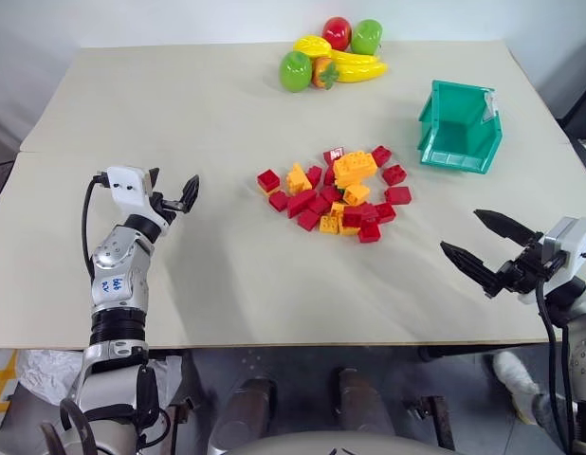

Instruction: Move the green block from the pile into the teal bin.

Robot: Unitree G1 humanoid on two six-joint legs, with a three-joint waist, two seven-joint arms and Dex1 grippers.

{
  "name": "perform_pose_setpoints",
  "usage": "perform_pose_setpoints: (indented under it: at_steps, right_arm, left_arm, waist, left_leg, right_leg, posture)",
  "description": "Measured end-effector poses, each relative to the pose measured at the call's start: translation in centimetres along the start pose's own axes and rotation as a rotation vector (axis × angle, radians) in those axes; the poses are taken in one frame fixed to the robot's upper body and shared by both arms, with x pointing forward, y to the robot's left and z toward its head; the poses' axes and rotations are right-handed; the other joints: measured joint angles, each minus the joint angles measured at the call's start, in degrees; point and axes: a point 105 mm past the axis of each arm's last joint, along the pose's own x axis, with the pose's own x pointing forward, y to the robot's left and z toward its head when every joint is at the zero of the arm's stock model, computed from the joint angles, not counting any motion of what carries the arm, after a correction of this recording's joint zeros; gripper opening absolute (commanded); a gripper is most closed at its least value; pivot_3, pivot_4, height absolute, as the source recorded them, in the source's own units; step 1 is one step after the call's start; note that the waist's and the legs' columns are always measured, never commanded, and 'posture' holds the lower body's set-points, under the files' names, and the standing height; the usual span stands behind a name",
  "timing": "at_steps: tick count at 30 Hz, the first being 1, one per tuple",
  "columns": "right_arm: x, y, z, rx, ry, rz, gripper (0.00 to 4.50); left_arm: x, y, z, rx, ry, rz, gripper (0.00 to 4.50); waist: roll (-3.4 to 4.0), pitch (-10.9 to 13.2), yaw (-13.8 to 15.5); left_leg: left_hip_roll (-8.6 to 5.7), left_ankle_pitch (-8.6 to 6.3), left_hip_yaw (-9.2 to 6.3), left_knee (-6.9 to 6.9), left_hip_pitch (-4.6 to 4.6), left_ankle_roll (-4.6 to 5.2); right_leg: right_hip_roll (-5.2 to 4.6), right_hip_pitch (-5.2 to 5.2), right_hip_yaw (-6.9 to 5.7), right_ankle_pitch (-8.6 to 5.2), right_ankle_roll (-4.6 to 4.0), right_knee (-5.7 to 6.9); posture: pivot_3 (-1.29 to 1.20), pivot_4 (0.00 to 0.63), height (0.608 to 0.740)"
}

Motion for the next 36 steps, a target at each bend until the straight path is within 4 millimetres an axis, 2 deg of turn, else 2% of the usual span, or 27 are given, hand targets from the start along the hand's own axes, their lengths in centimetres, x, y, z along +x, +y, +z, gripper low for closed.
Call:
perform_pose_setpoints:
  at_steps: [12,15,18,20,24,29,32,36]
  right_arm:
    - [1.0,0.6,0.6,0.017,0.043,-0.036,4.46]
    - [2.3,1.3,0.8,0.087,0.055,-0.035,4.46]
    - [4.2,3.2,1.2,0.094,0.089,0.019,4.46]
    - [5.9,4.4,1.5,0.098,0.092,0.033,4.06]
    - [9.1,5.6,1.7,0.124,0.119,0.031,2.87]
    - [12.2,7.9,2.0,0.164,0.128,0.064,1.09]
    - [15.4,9.9,3.1,0.192,0.097,0.106,0.07]
    - [20.2,11.2,2.2,0.219,0.128,0.105,0.02]
  left_arm:
    - [0.0,-0.6,0.3,0.005,-0.006,-0.054,4.50]
    - [0.0,-1.2,0.5,0.014,0.001,-0.115,4.50]
    - [0.0,-2.6,1.2,0.045,-0.011,-0.226,4.50]
    - [-0.5,-3.4,1.5,0.077,-0.018,-0.332,4.50]
    - [-1.4,-4.8,2.0,0.117,-0.023,-0.512,4.50]
    - [-2.6,-5.9,2.4,0.083,-0.044,-0.694,4.50]
    - [-3.7,-6.1,2.3,0.075,-0.033,-0.820,4.50]
    - [-5.6,-7.1,2.8,0.092,-0.088,-1.023,4.50]
  waist:
    - [0.00,0.0,0.0]
    - [0.00,0.0,-0.1]
    - [0.00,0.0,-0.1]
    - [0.00,0.0,-0.3]
    - [0.00,0.0,-0.2]
    - [0.00,0.0,-0.3]
    - [0.00,0.0,-1.3]
    - [0.00,0.0,-2.2]
  left_leg:
    - [0.00,0.00,0.00,0.12,-0.02,0.00]
    - [0.00,0.00,0.00,0.17,-0.03,0.00]
    - [0.01,-0.01,-0.03,0.21,-0.05,-0.01]
    - [0.01,-0.01,-0.02,0.23,-0.04,-0.01]
    - [0.01,-0.01,-0.05,0.30,-0.09,-0.01]
    - [0.00,-0.01,-0.06,0.31,-0.15,0.00]
    - [0.02,-0.01,-0.07,0.32,-0.13,-0.01]
    - [0.02,0.00,-0.08,0.35,-0.11,-0.01]
  right_leg:
    - [0.00,0.00,0.00,0.00,0.00,0.08]
    - [-0.01,-0.01,0.02,0.00,-0.01,0.13]
    - [0.00,-0.01,0.00,0.01,-0.01,0.16]
    - [-0.01,-0.02,0.02,0.01,-0.02,0.17]
    - [0.00,-0.02,-0.01,0.02,-0.04,0.20]
    - [-0.03,-0.07,-0.01,0.02,-0.05,0.23]
    - [0.00,-0.11,-0.01,0.01,-0.07,0.37]
    - [0.01,-0.12,-0.02,0.02,-0.10,0.56]
  posture:
    - [0.00,0.150,0.740]
    - [0.00,0.150,0.740]
    - [0.00,0.150,0.740]
    - [0.00,0.150,0.740]
    - [0.00,0.150,0.740]
    - [0.00,0.150,0.740]
    - [0.00,0.150,0.740]
    - [0.00,0.150,0.740]
